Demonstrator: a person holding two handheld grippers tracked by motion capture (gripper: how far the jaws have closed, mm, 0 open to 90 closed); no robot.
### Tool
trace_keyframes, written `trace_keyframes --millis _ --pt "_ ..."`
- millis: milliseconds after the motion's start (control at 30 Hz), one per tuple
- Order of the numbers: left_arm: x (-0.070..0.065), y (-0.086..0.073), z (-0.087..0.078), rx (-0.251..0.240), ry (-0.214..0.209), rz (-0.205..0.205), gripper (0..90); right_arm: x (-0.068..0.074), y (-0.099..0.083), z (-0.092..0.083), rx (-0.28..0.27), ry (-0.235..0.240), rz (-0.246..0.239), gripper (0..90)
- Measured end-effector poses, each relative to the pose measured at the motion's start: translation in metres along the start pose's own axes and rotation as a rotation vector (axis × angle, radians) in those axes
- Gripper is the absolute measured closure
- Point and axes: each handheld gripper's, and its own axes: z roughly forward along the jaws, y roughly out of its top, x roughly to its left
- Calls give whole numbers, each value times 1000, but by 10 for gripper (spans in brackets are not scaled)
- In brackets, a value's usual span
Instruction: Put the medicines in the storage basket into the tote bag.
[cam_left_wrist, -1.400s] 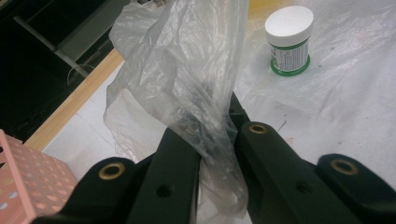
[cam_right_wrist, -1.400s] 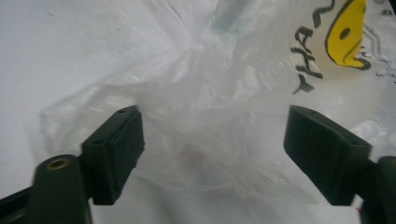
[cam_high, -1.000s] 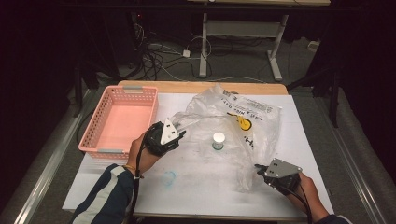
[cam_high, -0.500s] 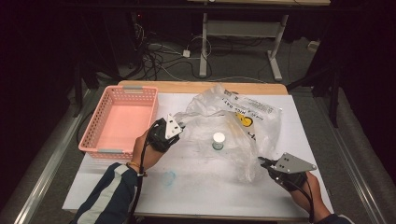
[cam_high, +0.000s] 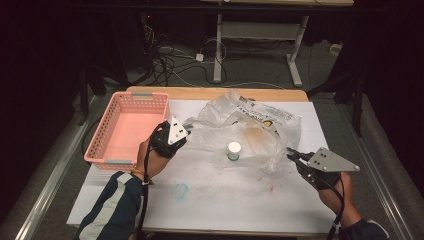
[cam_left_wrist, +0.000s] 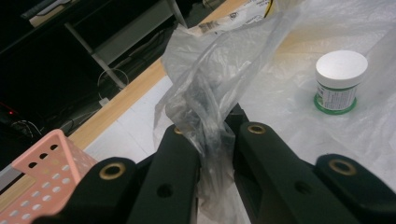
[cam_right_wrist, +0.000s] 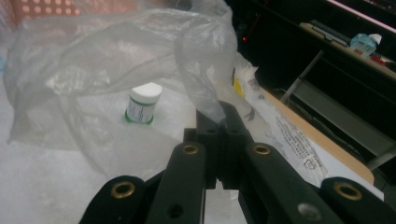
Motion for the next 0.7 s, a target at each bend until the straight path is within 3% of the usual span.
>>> trace_keyframes --millis 333,700 --pt "7 -6 -19 -10 16 -3 871 3 19 3 -37 4 -38 900" --pt "10 -3 -24 -26 10 -4 871 0 25 1 -48 -8 -34 900"
